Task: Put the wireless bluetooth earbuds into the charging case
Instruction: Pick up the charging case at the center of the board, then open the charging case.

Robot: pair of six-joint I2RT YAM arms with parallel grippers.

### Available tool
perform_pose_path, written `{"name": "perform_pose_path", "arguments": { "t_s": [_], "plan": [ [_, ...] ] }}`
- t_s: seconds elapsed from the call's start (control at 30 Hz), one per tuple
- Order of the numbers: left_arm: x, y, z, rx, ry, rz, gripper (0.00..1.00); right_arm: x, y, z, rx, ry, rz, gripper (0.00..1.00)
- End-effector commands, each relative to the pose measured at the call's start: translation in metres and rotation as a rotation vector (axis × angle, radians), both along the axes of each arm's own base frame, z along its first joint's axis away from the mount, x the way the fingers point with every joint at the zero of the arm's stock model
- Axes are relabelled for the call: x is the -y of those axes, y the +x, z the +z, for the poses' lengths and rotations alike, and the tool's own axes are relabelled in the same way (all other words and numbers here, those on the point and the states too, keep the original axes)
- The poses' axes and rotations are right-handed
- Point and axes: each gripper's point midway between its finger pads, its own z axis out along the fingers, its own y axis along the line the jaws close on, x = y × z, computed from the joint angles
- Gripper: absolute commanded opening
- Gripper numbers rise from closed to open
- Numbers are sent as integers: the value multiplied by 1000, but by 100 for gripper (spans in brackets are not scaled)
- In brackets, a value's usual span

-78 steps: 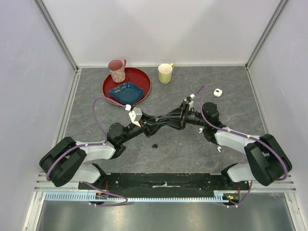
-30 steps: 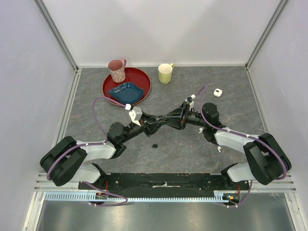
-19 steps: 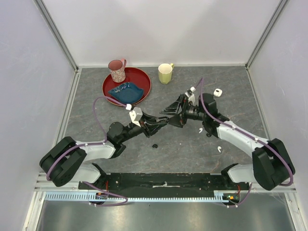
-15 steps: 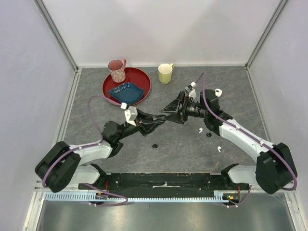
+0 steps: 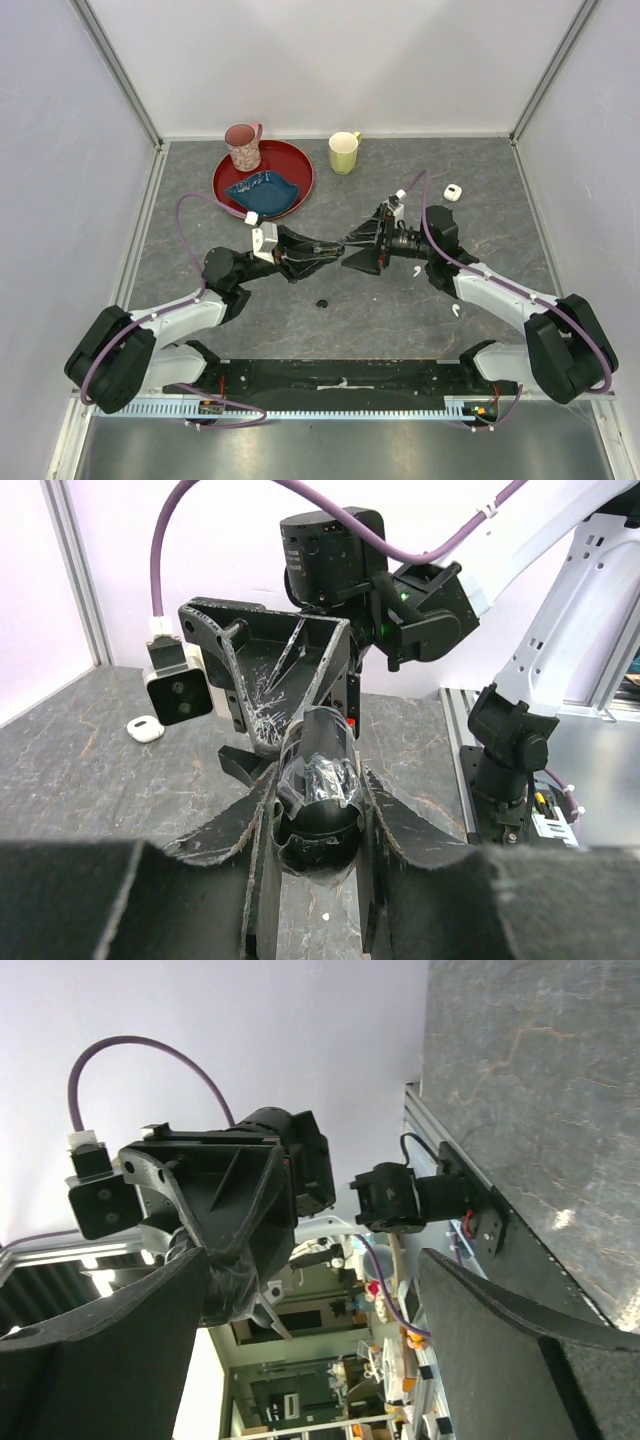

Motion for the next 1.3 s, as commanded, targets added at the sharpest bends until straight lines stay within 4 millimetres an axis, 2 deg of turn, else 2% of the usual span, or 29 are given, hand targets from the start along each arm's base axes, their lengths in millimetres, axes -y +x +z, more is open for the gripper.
{"name": "perform_pose_path", "arguments": {
  "t_s": [0.0,0.13,0.3,0.47,0.6,1.0,1.2,1.27],
  "plan": [
    [0,5,15,70,-19,11,2,0,-10,36,69,139,36,92],
    [-1,5,13,64,-17,12,2,3,-8,35,67,149,-9,92],
    [-1,5,12,59,-17,15,2,5,-8,48,94,192,-27,91],
    [-1,6,13,54,-28,15,2,4,-9,57,113,210,-19,85],
    [0,7,14,50,-35,12,2,0,-11,56,101,205,-3,81],
    [2,9,11,36,-40,6,2,-14,-18,57,90,214,42,56],
    [2,8,9,35,-36,1,2,-16,-17,56,82,218,42,50],
    [3,8,8,30,-33,-5,2,-16,-17,55,82,220,44,50]
  ]
}}
